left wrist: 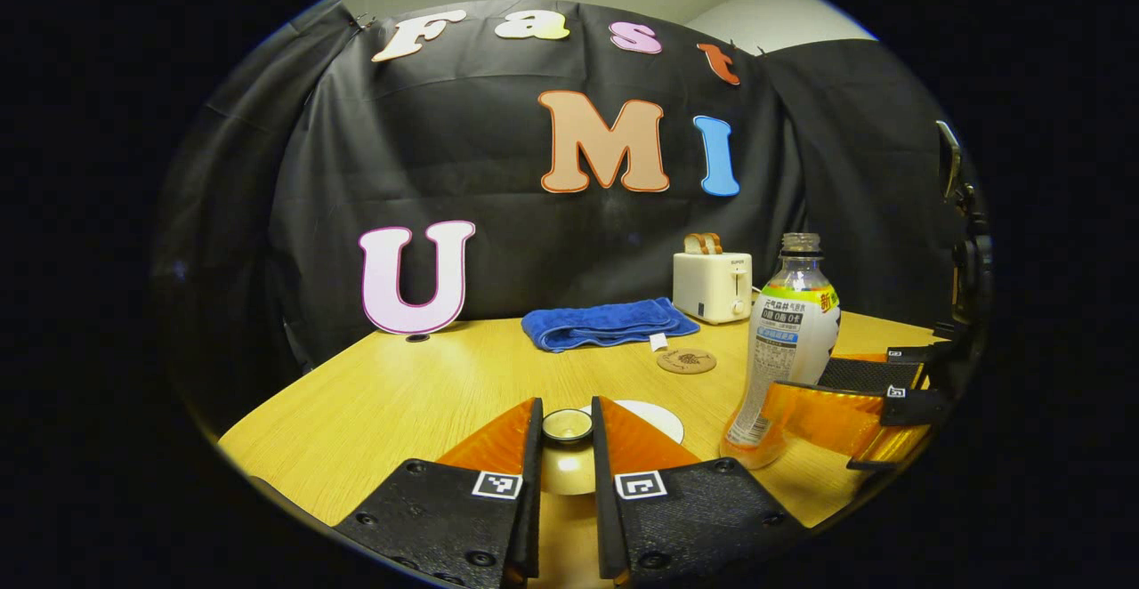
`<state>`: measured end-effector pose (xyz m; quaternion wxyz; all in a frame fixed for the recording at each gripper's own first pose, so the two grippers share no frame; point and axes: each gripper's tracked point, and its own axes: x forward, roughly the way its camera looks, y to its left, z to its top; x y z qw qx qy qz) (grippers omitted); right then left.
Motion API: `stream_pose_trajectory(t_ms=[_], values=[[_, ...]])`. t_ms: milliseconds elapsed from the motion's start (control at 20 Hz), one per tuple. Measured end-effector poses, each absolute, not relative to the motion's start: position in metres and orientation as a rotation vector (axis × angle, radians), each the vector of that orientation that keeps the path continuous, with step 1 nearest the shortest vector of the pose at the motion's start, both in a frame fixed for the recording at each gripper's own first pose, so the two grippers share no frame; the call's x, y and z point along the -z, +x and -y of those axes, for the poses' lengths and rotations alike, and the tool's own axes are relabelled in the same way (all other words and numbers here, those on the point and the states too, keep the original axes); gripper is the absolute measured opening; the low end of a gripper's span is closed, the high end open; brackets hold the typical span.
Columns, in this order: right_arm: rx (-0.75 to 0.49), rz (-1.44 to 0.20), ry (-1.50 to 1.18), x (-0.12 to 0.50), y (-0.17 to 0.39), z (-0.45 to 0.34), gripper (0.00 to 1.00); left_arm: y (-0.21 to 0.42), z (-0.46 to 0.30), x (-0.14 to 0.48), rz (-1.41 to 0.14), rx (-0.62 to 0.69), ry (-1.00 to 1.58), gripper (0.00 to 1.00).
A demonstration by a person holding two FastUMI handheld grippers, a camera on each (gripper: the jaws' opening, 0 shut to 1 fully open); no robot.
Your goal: Open the teacup lid with one hand, grasp the water bottle and pour water into the teacup with the other hand; after pouring, place the water bottle on the coaster and then close the teacup lid.
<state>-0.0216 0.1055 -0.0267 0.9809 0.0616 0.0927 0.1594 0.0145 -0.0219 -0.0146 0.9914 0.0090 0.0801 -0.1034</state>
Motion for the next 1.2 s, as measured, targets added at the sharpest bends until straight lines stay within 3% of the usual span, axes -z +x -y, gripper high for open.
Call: stream_pose_trajectory(t_ms=[350,450,750,1000,1200], values=[[-0.326,-0.210,0.041,0.034,-0.016,-0.119,0.90,0.013,0.009,0.017,-0.165,0.194,0.005,0.23],[-0.319,-0.208,0.015,0.035,-0.013,-0.121,0.72,0.014,0.006,0.018,-0.173,0.192,-0.012,0.23],[-0.275,-0.203,-0.094,0.029,0.001,-0.109,0.63,0.014,-0.003,0.021,-0.175,0.182,-0.020,0.23],[-0.240,-0.129,-0.344,0.016,0.012,-0.095,0.66,0.015,-0.006,0.019,-0.173,0.182,-0.028,0.23],[-0.225,-0.063,-0.569,0.014,0.019,-0.089,0.63,0.017,-0.009,0.017,-0.168,0.177,-0.026,0.23]])
